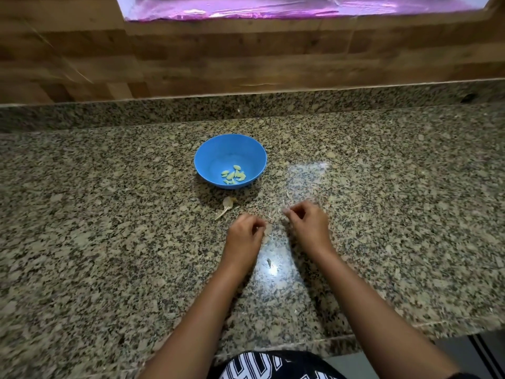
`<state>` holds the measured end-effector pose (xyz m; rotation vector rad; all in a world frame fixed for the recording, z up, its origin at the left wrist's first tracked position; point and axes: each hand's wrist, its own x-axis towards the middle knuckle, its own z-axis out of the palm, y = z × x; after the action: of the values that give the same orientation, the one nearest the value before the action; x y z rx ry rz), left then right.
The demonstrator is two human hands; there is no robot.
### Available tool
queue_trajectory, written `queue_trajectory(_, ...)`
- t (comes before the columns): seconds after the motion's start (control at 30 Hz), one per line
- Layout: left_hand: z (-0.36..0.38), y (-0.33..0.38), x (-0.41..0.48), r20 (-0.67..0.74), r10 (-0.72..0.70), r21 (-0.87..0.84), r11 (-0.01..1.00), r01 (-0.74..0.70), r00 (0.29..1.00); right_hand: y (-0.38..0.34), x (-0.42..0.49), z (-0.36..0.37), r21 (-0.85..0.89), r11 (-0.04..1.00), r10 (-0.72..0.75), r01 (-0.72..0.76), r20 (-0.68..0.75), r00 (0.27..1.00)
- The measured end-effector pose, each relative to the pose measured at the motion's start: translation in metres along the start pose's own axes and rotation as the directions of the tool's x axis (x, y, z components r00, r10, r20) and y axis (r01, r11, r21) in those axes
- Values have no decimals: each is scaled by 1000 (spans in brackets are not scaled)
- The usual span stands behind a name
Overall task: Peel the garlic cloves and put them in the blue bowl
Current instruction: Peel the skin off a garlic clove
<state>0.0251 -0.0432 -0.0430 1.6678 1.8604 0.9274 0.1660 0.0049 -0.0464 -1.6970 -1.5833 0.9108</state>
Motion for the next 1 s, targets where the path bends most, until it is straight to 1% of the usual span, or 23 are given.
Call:
queue_trajectory(0.07,-3,-4,-6,-24,18,-8,1000,-18,1000,1,-13,10,-125,986,-97,113,132,987)
queue_trajectory(0.1,-3,-7,-9,-38,26,-3,1000,-27,999,3,-18,17,-226,958,-126,174,212,969)
queue_trajectory(0.13,-3,-11,-12,-46,31,7,1000,-31,998,5,-21,23,-358,901,-141,244,289,947)
queue_trajectory(0.17,-3,-15,-14,-48,32,16,999,-32,998,6,-21,28,-480,821,-147,309,345,927)
queue_trajectory(0.2,-3,-18,-16,-44,26,20,1000,-25,999,7,-18,33,-563,746,-147,356,381,913)
queue_trajectory(0.23,-4,-20,-18,-36,12,15,1000,-11,999,5,-14,36,-598,704,-150,382,401,904)
queue_trajectory(0.27,-5,-22,-20,-29,-3,6,1000,4,1000,1,-9,39,-595,702,-153,392,412,898)
queue_trajectory(0.3,-6,-23,-21,-25,-13,-4,1000,13,1000,-4,-3,40,-564,721,-166,401,422,891)
queue_trajectory(0.33,-7,-24,-23,-25,-17,-10,1000,17,1000,-8,3,39,-526,739,-191,422,437,879)
queue_trajectory(0.4,-8,-26,-27,-27,-12,-11,1000,12,1000,-12,9,36,-468,740,-251,482,473,845)
queue_trajectory(0.5,-10,-30,-33,-19,-14,-6,1000,14,1000,-9,-4,27,-366,771,-304,521,506,807)
queue_trajectory(0.57,-11,-31,-36,-27,-13,-23,1000,13,1000,-7,-22,21,-333,772,-322,542,529,785)
queue_trajectory(0.67,-13,-32,-42,-45,-34,-72,997,30,998,-7,-50,15,-379,761,-265,526,558,786)
queue_trajectory(0.7,-15,-33,-46,-56,-44,-89,995,39,997,-5,-59,15,-429,740,-236,518,556,797)
queue_trajectory(0.77,-19,-35,-51,-86,-60,-117,992,49,994,-1,-72,20,-543,666,-191,511,538,821)
queue_trajectory(0.83,-21,-37,-52,-91,-82,-131,989,70,992,1,-72,29,-594,644,-164,482,509,845)
queue_trajectory(0.93,-23,-38,-46,-94,-94,-138,987,80,991,-8,-54,48,-582,653,-203,486,483,852)
queue_trajectory(1.0,-26,-39,-41,-109,-95,-140,987,80,989,-18,-42,58,-545,645,-261,536,502,825)
